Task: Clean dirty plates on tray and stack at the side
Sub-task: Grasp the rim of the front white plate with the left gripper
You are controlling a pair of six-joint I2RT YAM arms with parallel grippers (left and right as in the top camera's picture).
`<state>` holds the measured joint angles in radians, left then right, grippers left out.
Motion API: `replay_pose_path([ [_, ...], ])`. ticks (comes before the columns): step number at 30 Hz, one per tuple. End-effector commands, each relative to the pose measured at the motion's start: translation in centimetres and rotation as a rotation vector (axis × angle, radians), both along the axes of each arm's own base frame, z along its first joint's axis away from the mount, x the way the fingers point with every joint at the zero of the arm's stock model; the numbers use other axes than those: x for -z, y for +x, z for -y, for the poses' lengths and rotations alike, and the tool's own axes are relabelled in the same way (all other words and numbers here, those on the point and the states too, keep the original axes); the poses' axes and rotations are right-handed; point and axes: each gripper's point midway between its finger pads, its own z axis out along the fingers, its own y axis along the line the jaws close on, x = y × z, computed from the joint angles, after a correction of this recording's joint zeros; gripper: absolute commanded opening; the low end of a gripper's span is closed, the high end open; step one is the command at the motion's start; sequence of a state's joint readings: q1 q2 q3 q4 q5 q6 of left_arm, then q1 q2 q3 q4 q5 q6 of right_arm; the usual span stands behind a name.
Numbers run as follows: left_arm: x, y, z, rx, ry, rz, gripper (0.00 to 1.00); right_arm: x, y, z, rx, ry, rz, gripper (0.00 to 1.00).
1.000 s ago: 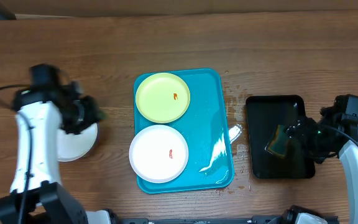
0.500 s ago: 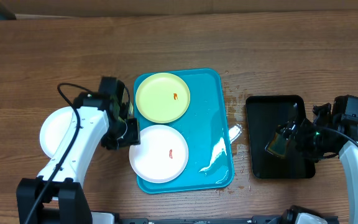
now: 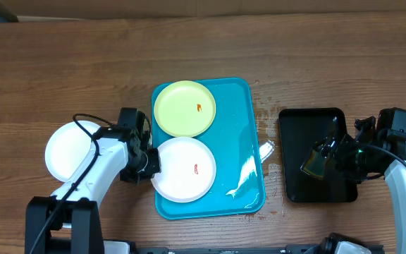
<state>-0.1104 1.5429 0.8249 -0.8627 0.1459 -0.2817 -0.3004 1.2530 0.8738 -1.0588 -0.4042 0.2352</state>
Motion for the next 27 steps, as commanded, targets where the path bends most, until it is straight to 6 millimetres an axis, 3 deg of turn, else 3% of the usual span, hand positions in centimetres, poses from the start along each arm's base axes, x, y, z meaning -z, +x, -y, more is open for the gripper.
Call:
replay_pose_path([
  [1, -0.1, -0.1, 2.2, 0.049, -0.077, 0.007, 0.04, -0.7, 0.6, 0.1, -0.005, -0.003, 0.032, 0.83],
  [8, -0.2, 0.6, 6.1, 0.241, -0.079, 0.097, 0.04, -0.5, 0.5, 0.5, 0.01, -0.025, 0.02, 0.84],
  [14, 0.0, 2.2, 4.4, 0.259, 0.141, 0.185, 0.04, 0.4, 0.0, 1.6, 0.073, -0.079, -0.024, 0.83],
  [18, -0.1, 2.8, 4.7, 0.244, 0.128, 0.209, 0.04, 2.8, -0.4, 1.6, 0.116, -0.092, -0.055, 0.72],
  [27, 0.0, 2.5, 5.3, 0.23, 0.088, 0.196, 0.04, 7.2, 1.0, 1.3, 0.174, -0.112, -0.061, 0.44],
])
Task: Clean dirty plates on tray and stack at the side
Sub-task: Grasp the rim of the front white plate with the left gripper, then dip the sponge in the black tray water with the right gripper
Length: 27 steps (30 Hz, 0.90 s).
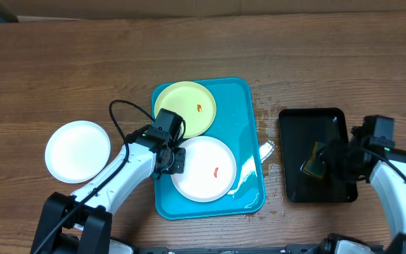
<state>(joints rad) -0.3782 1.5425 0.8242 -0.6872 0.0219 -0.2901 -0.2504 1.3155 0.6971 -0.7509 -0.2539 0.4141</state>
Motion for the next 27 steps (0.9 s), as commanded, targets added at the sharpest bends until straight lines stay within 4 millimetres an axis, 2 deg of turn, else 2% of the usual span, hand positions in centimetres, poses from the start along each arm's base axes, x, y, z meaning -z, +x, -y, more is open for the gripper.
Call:
replay_pose_path([
  [1, 0.1, -0.1, 0.0, -0.019, -0.001, -0.002, 0.04, 2.3, 0.0, -0.3, 0.035, -0.014, -0.062, 0.38],
  [3, 0.1, -0.1, 0.1, -0.018, -0.008, -0.003, 0.04, 3.4, -0.1, -0.5, 0.034, -0.022, -0.099, 0.33],
  [6, 0.1, -0.1, 0.1, -0.018, -0.008, -0.003, 0.04, 4.9, -0.7, -0.7, 0.023, -0.029, -0.159, 0.19],
  [9, 0.1, -0.1, 0.2, -0.017, -0.012, -0.005, 0.04, 5.6, -1.2, -0.4, 0.024, -0.045, -0.195, 0.08],
  [10, 0.1, -0.1, 0.3, -0.016, -0.017, -0.007, 0.04, 5.5, -1.4, -0.5, 0.024, -0.042, -0.206, 0.04],
  [12, 0.1, -0.2, 0.5, -0.014, -0.028, -0.011, 0.04, 4.9, -1.3, -0.5, 0.022, -0.035, -0.223, 0.04],
  [16, 0.1, -0.2, 0.5, -0.014, -0.031, -0.012, 0.04, 2.2, -0.3, -0.3, -0.011, -0.039, -0.234, 0.04],
  [17, 0.1, -0.2, 0.5, -0.014, -0.031, -0.012, 0.04, 1.4, 0.0, -0.3, -0.029, -0.043, -0.234, 0.06],
  [19, 0.1, -0.2, 0.5, -0.014, -0.031, -0.012, 0.04, 0.1, 0.3, -0.1, -0.039, -0.047, -0.243, 0.25],
  [22, 0.1, -0.2, 0.5, -0.014, -0.032, -0.013, 0.04, -0.4, 0.2, -0.1, -0.038, -0.05, -0.255, 0.44],
  [25, 0.1, -0.2, 0.5, -0.014, -0.032, -0.012, 0.04, 0.2, -0.4, 0.7, -0.03, -0.098, -0.277, 0.52],
  [27, 0.1, -0.2, 0.5, -0.014, -0.032, -0.012, 0.04, 0.8, -0.9, 1.0, -0.025, -0.116, -0.29, 0.53],
])
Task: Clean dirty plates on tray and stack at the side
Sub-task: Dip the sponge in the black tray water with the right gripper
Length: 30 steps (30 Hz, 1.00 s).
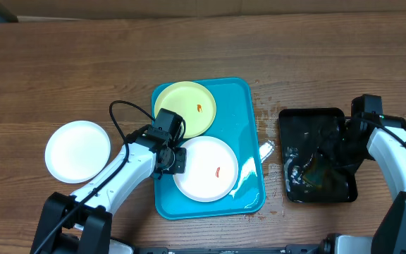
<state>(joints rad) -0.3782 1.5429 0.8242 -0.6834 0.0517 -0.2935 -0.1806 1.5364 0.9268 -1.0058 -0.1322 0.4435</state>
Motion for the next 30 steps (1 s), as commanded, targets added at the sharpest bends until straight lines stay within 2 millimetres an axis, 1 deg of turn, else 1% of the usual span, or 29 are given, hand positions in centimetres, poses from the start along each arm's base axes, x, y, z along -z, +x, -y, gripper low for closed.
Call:
replay_pose_path([
  [1, 0.1, -0.1, 0.0, -0.015, -0.003, -0.004, 0.04, 1.1, -0.8, 0.8, -0.007, -0.059, -0.021, 0.54],
  [5, 0.1, 0.0, 0.1, -0.015, -0.005, 0.002, 0.04, 3.2, -1.5, 0.8, 0.018, -0.071, -0.014, 0.54],
  [6, 0.0, 0.1, 0.1, -0.015, -0.006, 0.005, 0.04, 3.8, -1.6, 0.8, 0.027, -0.071, -0.011, 0.53],
  [7, 0.0, 0.1, 0.1, -0.015, -0.007, 0.005, 0.04, 4.4, -1.8, 0.8, 0.04, -0.071, -0.006, 0.49],
  [9, 0.0, 0.1, 0.1, -0.016, -0.007, 0.005, 0.04, 5.0, -1.8, 0.8, 0.043, -0.072, 0.006, 0.25],
  [10, 0.0, 0.1, 0.1, -0.016, -0.006, 0.004, 0.04, 5.1, -1.7, 0.8, 0.043, -0.073, 0.011, 0.12],
  [11, 0.0, 0.1, 0.1, -0.016, -0.006, 0.004, 0.04, 5.1, -1.6, 0.8, 0.043, -0.073, 0.013, 0.05],
  [12, 0.0, 0.1, 0.1, -0.015, -0.006, 0.004, 0.04, 4.8, -1.4, 0.7, 0.042, -0.068, 0.018, 0.04],
  [16, 0.0, 0.1, 0.1, -0.016, -0.006, 0.005, 0.04, 3.5, -0.6, 0.8, 0.04, -0.063, 0.021, 0.04],
  [18, 0.0, 0.1, 0.1, -0.016, -0.006, 0.005, 0.04, 2.2, 0.4, 0.6, 0.012, -0.05, 0.04, 0.04],
  [19, 0.0, 0.1, 0.1, -0.015, -0.006, 0.005, 0.04, 1.5, 0.9, 0.6, -0.001, -0.047, 0.049, 0.11],
  [21, 0.0, 0.1, 0.1, -0.015, -0.007, 0.005, 0.04, 0.3, 1.5, 0.5, -0.023, -0.039, 0.062, 0.35],
  [22, 0.0, 0.1, 0.1, -0.015, -0.008, 0.004, 0.04, -0.3, 1.8, 0.5, -0.048, -0.035, 0.066, 0.43],
  [23, 0.0, 0.0, 0.3, -0.014, -0.016, 0.001, 0.04, -1.1, 1.9, 0.5, -0.063, -0.032, 0.062, 0.5],
  [26, 0.0, 0.0, 0.4, -0.013, -0.024, -0.002, 0.04, -1.5, 1.1, -0.3, -0.067, 0.006, 0.029, 0.53],
  [28, 0.0, 0.0, 0.4, -0.013, -0.024, -0.003, 0.04, -1.1, -0.1, -0.8, -0.077, 0.016, -0.014, 0.53],
  [30, 0.0, 0.0, 0.5, -0.012, -0.029, -0.004, 0.04, -0.6, -1.1, -0.7, -0.08, -0.003, -0.055, 0.53],
])
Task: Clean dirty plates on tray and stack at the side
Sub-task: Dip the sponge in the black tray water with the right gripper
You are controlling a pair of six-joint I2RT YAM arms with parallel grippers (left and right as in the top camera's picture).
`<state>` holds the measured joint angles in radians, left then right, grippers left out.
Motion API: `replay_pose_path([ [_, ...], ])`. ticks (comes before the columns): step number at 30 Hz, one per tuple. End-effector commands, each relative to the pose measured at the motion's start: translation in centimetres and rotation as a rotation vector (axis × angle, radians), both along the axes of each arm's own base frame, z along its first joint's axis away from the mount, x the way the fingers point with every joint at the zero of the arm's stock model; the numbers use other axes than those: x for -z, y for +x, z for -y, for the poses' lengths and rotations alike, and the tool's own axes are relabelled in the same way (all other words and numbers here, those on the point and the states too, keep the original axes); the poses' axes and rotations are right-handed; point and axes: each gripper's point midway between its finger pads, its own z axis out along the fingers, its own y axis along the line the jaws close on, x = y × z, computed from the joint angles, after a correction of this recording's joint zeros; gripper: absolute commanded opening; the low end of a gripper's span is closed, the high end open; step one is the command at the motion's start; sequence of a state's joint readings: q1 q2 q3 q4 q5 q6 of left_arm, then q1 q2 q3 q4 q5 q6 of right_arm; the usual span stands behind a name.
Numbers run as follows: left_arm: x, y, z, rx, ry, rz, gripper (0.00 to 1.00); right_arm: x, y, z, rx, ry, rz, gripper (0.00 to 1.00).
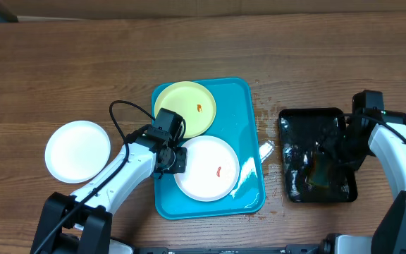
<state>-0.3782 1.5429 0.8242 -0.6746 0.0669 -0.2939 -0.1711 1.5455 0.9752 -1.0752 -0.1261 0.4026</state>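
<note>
A white plate (206,169) with a red smear lies at the front of the blue tray (249,99). My left gripper (177,161) sits at its left rim and looks shut on it. Behind it rests a yellow-green plate (184,107) with a small red stain. At the right, my right gripper (328,161) reaches down into the black basin (294,120), shut on a yellowish sponge (318,171) in the water. Its fingers are hard to make out against the dark basin.
A clean white plate (77,151) lies on the wooden table at the far left. Water is spilled on the table (266,148) between tray and basin, and on the tray's front right corner. The left arm's cable loops above its wrist.
Almost nothing moved. The white plate and left gripper stay put. My right gripper and the sponge have shifted slightly in the basin, whose water surface looks different.
At first my left gripper was at the white plate's left rim near the tray's left edge, and the right held the sponge above the basin. Then plate and gripper were further right on the tray. After that the sponge was down in the basin's water, where it stays.
</note>
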Motion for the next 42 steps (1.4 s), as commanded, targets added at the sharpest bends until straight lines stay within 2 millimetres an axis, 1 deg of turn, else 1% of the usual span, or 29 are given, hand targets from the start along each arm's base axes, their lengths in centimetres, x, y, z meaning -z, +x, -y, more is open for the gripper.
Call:
replay_pose_path([
  [1, 0.1, -0.2, 0.2, -0.015, -0.014, -0.008, 0.04, 0.8, -1.6, -0.3, -0.029, -0.028, -0.052, 0.53],
  [6, 0.1, -0.2, 0.2, -0.017, -0.014, -0.008, 0.04, 3.4, -2.9, 1.2, 0.058, -0.145, -0.076, 0.53],
  [7, 0.1, -0.2, 0.2, -0.017, -0.014, -0.008, 0.04, 4.1, -2.9, 1.2, 0.06, -0.146, -0.064, 0.51],
  [8, 0.1, -0.2, 0.2, -0.017, -0.014, -0.008, 0.04, 4.6, -2.9, 1.2, 0.061, -0.148, -0.051, 0.46],
  [9, 0.1, -0.2, 0.2, -0.017, -0.014, -0.009, 0.04, 5.1, -2.9, 1.2, 0.061, -0.149, -0.038, 0.32],
  [10, 0.1, -0.2, 0.2, -0.017, -0.014, -0.008, 0.04, 5.5, -2.9, 1.1, 0.062, -0.147, -0.03, 0.21],
  [11, 0.1, -0.2, 0.2, -0.017, -0.014, -0.008, 0.04, 5.9, -3.0, 1.0, 0.066, -0.142, -0.027, 0.11],
  [12, 0.1, -0.2, 0.2, -0.017, -0.014, -0.008, 0.04, 6.1, -3.2, 0.9, 0.073, -0.136, -0.029, 0.04],
  [15, 0.1, -0.2, 0.2, -0.017, -0.014, -0.008, 0.04, 5.9, -3.0, 0.8, 0.074, -0.128, -0.026, 0.04],
  [19, 0.1, -0.2, 0.2, -0.016, -0.014, -0.009, 0.05, 4.6, -2.3, 0.8, 0.072, -0.124, -0.028, 0.04],
  [20, 0.1, -0.2, 0.2, -0.016, -0.013, -0.01, 0.05, 4.0, -1.9, 0.8, 0.068, -0.124, -0.026, 0.06],
  [22, 0.1, -0.2, 0.2, -0.017, -0.013, -0.012, 0.05, 2.7, -1.1, 0.9, 0.049, -0.125, -0.013, 0.15],
  [26, 0.1, -0.3, 0.3, -0.016, -0.019, -0.014, 0.04, 0.1, 0.6, 1.2, 0.018, -0.132, 0.038, 0.29],
  [28, 0.1, -0.3, 0.3, -0.016, -0.019, -0.014, 0.04, -0.5, 1.1, 1.2, 0.02, -0.133, 0.053, 0.36],
  [29, 0.1, -0.3, 0.3, -0.016, -0.019, -0.014, 0.04, -0.6, 1.2, 1.2, 0.02, -0.133, 0.056, 0.38],
  [33, 0.1, -0.3, 0.3, -0.016, -0.02, -0.015, 0.05, -0.3, 0.4, 1.1, 0.02, -0.13, 0.028, 0.38],
  [35, 0.1, -0.3, 0.3, -0.016, -0.02, -0.014, 0.04, 0.2, -0.6, 1.0, 0.024, -0.126, -0.01, 0.38],
  [36, 0.1, -0.3, 0.3, -0.019, -0.02, -0.014, 0.05, 1.0, -1.7, 0.9, 0.023, -0.122, -0.042, 0.38],
  [38, 0.1, -0.3, 0.3, -0.019, -0.02, -0.013, 0.04, 2.1, -2.7, 0.7, 0.046, -0.12, -0.064, 0.38],
  [39, 0.1, -0.3, 0.3, -0.019, -0.02, -0.013, 0.04, 2.7, -3.0, 0.7, 0.055, -0.119, -0.068, 0.37],
  [42, 0.1, -0.3, 0.3, -0.019, -0.02, -0.013, 0.05, 4.2, -3.4, 0.7, 0.068, -0.122, -0.055, 0.26],
])
